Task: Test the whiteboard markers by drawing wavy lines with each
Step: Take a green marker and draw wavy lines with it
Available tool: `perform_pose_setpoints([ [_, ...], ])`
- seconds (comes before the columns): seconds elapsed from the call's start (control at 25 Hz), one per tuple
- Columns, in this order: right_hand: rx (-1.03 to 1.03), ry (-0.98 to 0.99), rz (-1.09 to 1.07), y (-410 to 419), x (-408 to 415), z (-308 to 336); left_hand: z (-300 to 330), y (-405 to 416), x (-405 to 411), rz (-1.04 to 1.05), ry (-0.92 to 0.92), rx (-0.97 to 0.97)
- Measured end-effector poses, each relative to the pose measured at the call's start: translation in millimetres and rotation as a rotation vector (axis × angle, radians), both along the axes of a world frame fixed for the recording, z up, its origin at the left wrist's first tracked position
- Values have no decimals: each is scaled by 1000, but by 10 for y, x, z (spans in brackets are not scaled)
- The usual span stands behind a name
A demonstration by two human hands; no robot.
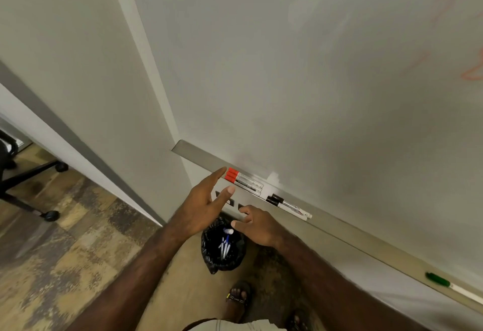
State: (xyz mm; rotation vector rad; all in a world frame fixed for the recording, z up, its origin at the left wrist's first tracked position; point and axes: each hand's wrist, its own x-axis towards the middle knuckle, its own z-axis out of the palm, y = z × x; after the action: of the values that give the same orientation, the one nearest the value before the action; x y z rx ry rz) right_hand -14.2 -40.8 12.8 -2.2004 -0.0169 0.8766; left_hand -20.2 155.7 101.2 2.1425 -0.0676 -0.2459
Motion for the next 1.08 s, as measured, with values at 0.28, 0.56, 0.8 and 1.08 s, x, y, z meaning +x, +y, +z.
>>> perform_pose_setpoints([
  [0.28, 22, -93, -171, -665, -188, 44, -61, -470, 137, -131, -16, -3],
  [0.56, 55, -192, -449, -1712, -549, 97, -79, -1652, 167, -360, -28, -27],
  [0.8, 41, -262, -685, -2730, -962, 33, -363, -2780, 41, -558, 20, -46],
  [1.08, -18, -343, -999, -3769, -1478, -95, -740, -4027, -324, -801, 8, 76],
])
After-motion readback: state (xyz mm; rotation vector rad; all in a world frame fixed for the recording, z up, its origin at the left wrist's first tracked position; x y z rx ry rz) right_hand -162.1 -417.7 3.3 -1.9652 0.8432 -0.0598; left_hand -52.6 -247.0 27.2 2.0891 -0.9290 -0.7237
